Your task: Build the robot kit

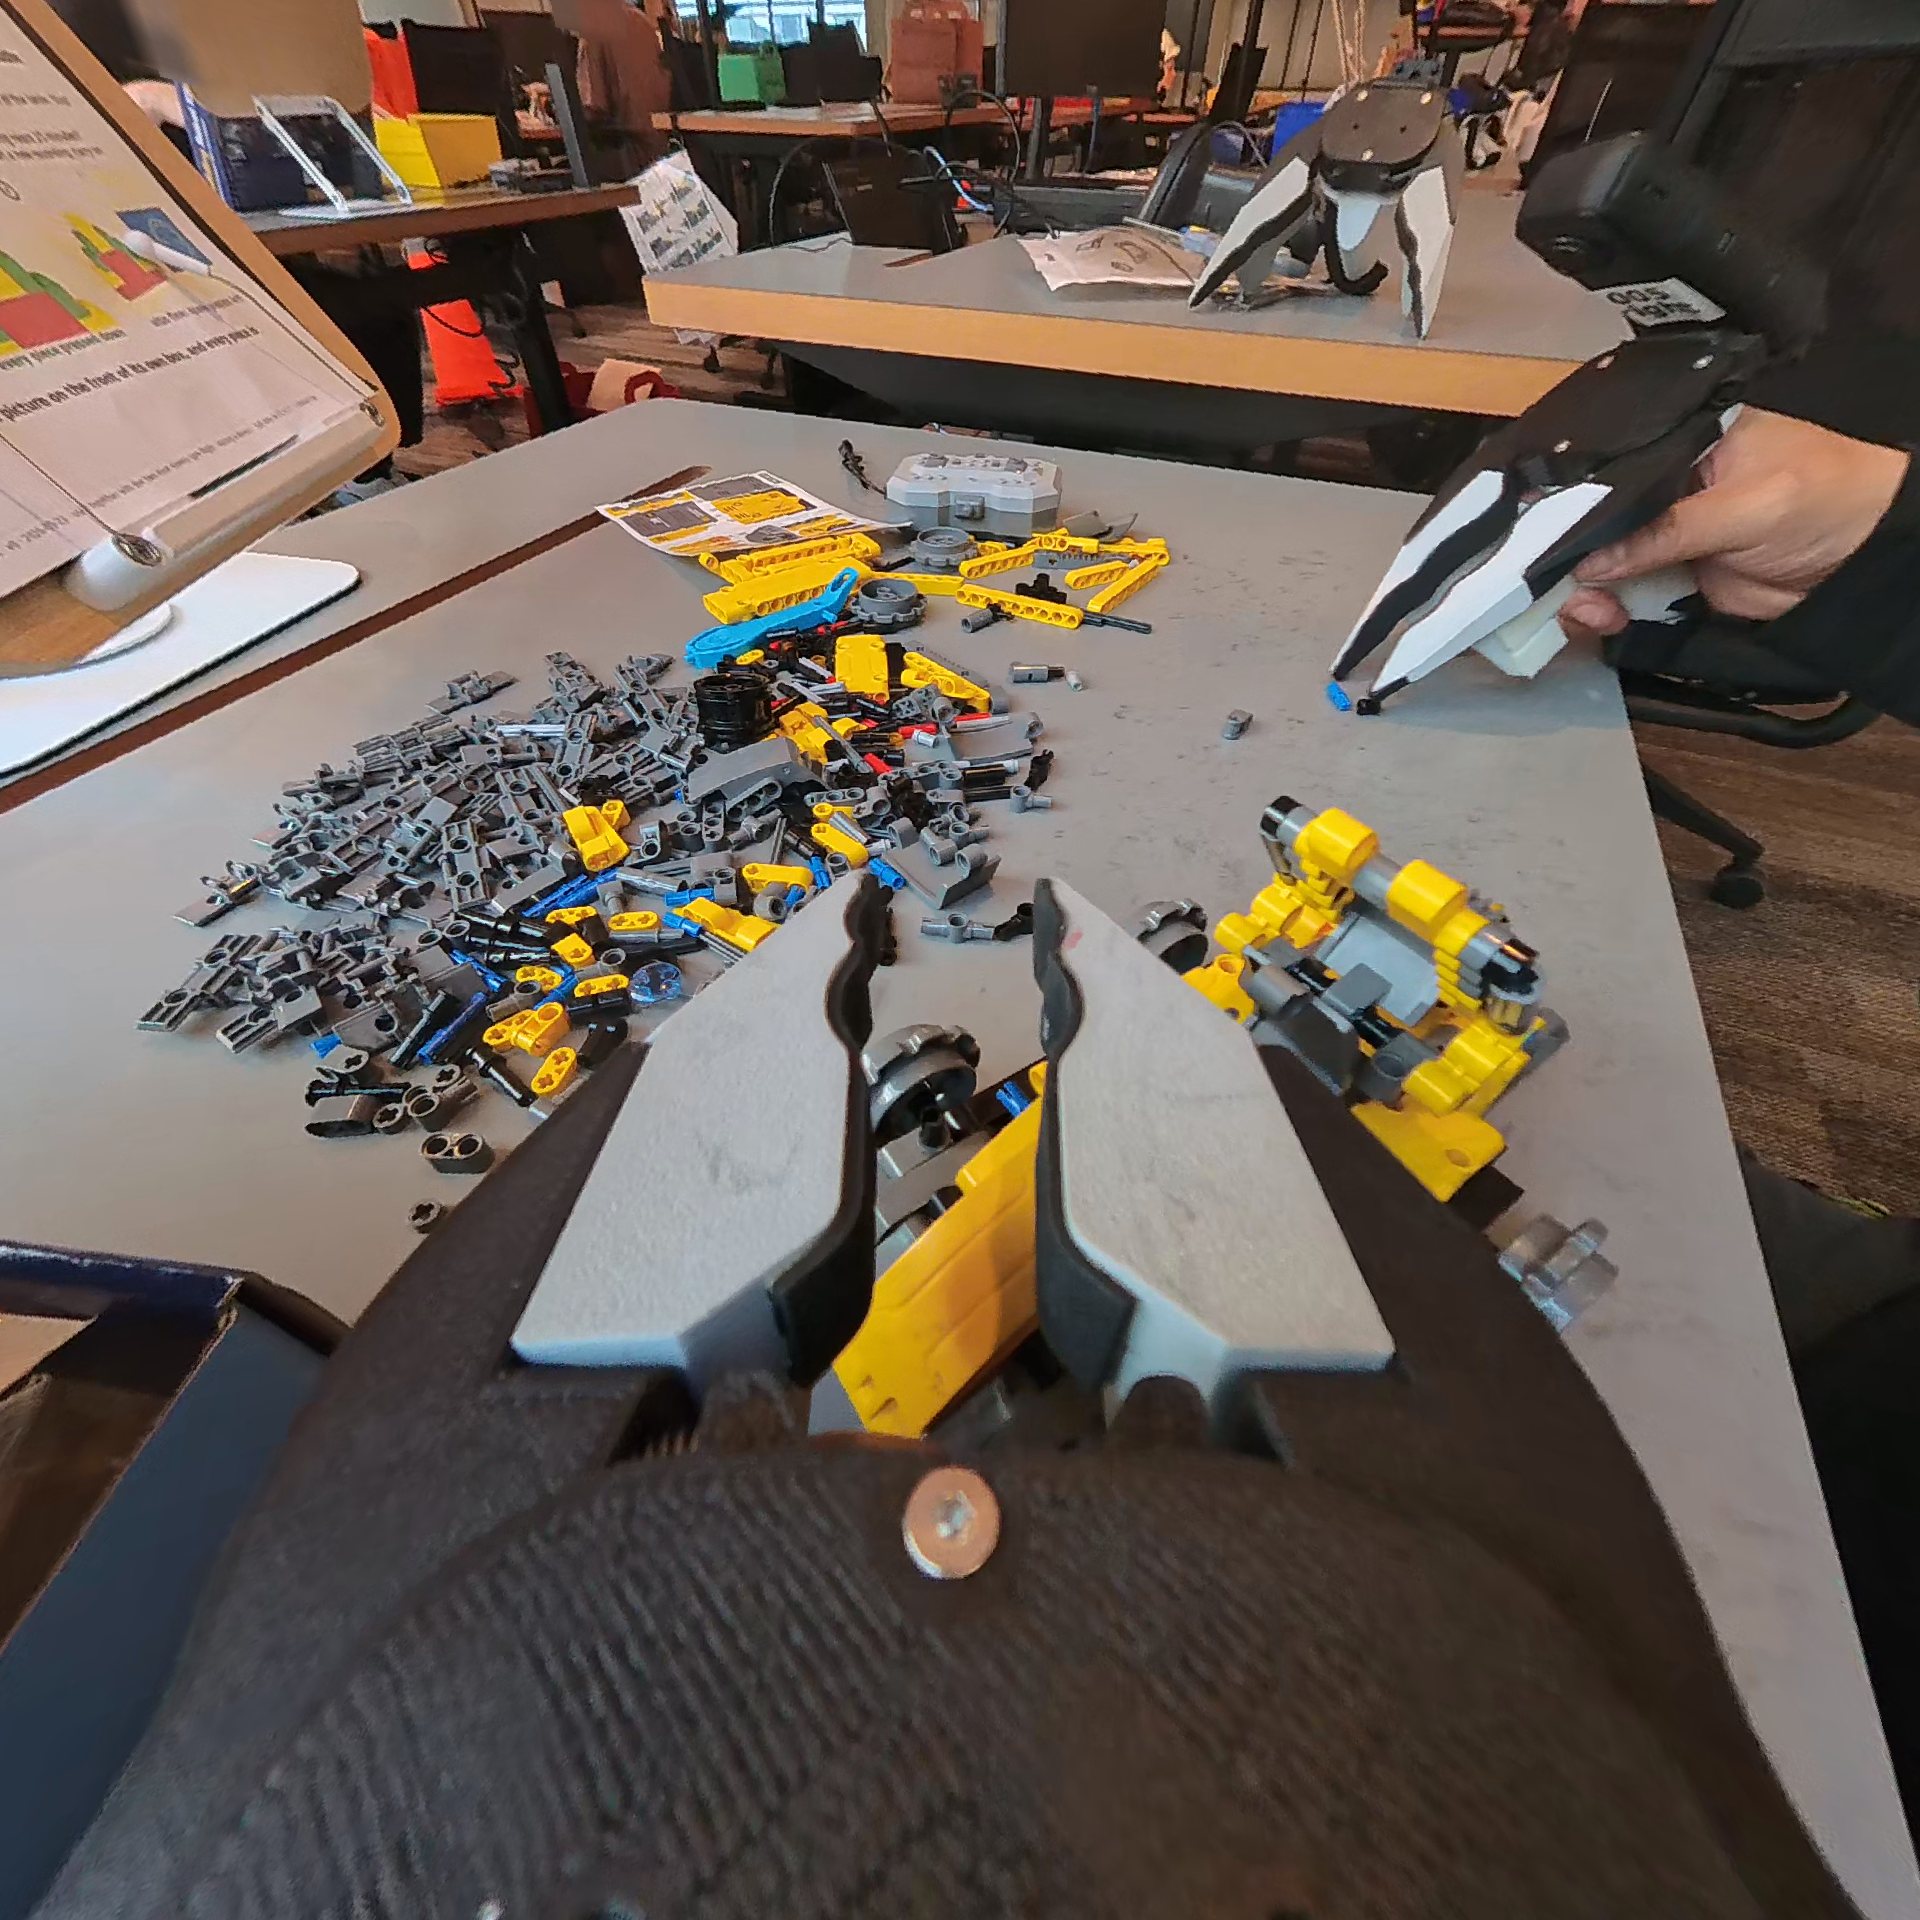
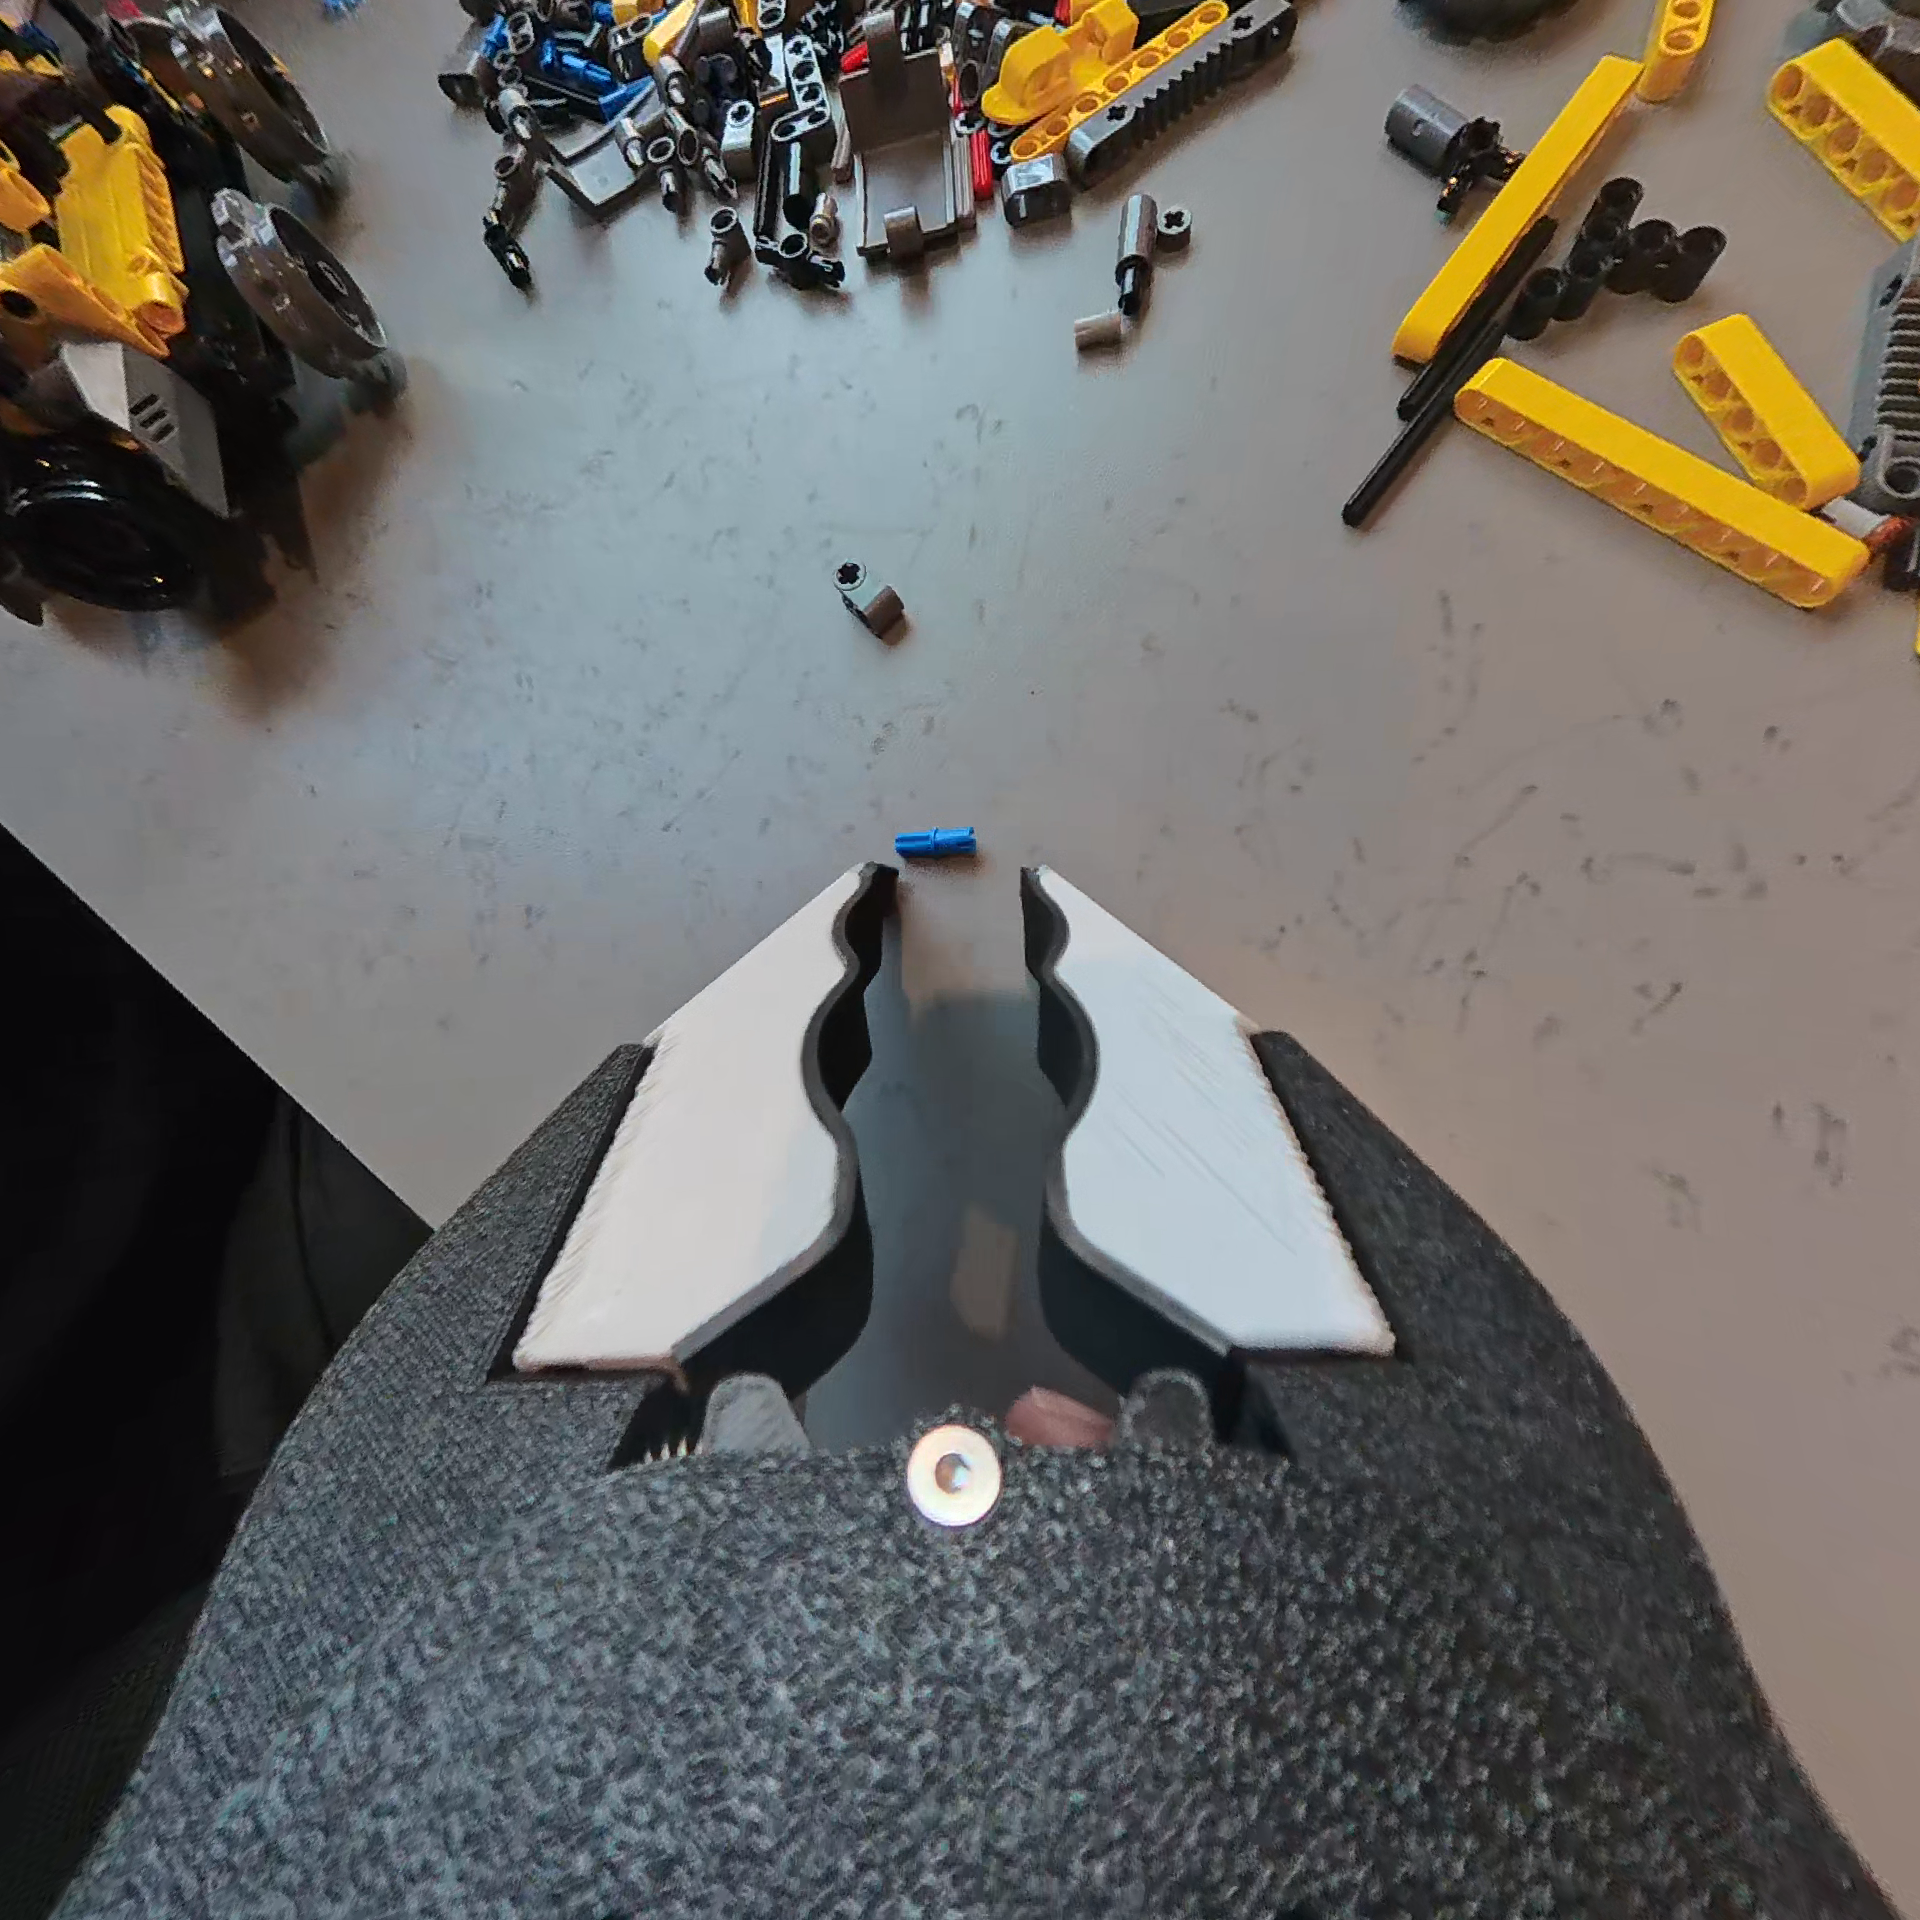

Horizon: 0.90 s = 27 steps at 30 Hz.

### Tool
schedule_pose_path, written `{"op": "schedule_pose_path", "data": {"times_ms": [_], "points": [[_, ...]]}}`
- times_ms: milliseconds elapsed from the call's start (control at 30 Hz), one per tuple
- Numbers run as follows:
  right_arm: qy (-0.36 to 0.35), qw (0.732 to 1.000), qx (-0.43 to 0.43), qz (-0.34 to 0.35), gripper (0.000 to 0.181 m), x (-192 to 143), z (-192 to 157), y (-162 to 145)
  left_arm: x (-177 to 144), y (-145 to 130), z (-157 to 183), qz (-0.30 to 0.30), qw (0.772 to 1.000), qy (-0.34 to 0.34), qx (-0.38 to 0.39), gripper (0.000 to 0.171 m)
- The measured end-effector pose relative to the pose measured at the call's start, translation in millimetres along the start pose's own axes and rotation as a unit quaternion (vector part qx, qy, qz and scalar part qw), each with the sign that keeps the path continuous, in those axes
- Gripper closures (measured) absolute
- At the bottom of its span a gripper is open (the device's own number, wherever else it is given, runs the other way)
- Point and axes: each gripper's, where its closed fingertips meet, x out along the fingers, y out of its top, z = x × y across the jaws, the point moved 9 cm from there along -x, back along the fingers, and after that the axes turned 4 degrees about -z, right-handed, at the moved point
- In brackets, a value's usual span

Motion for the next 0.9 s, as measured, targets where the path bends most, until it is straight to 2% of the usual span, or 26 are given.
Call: {"op": "schedule_pose_path", "data": {"times_ms": [167,300,500,667,900], "points": [[-0.039,0.999,-0.029,-0.017,0.155,-3,-7,1,-2,2,2,0.007,1.0,-0.008,-0.004,0.146],[-0.047,0.995,-0.088,-0.031,0.175,0,-21,4,-1,2,6,0.004,1.0,-0.011,0.005,0.145],[-0.057,0.984,-0.149,-0.081,0.175,11,-36,14,0,2,9,0.002,1.0,-0.014,0.008,0.145],[-0.04,0.984,-0.158,-0.068,0.173,11,-43,21,-1,2,9,0.002,1.0,-0.015,0.01,0.145],[-0.055,0.989,-0.128,-0.042,0.173,-16,-35,21,-2,4,11,0.007,1.0,-0.021,0.008,0.145]]}}
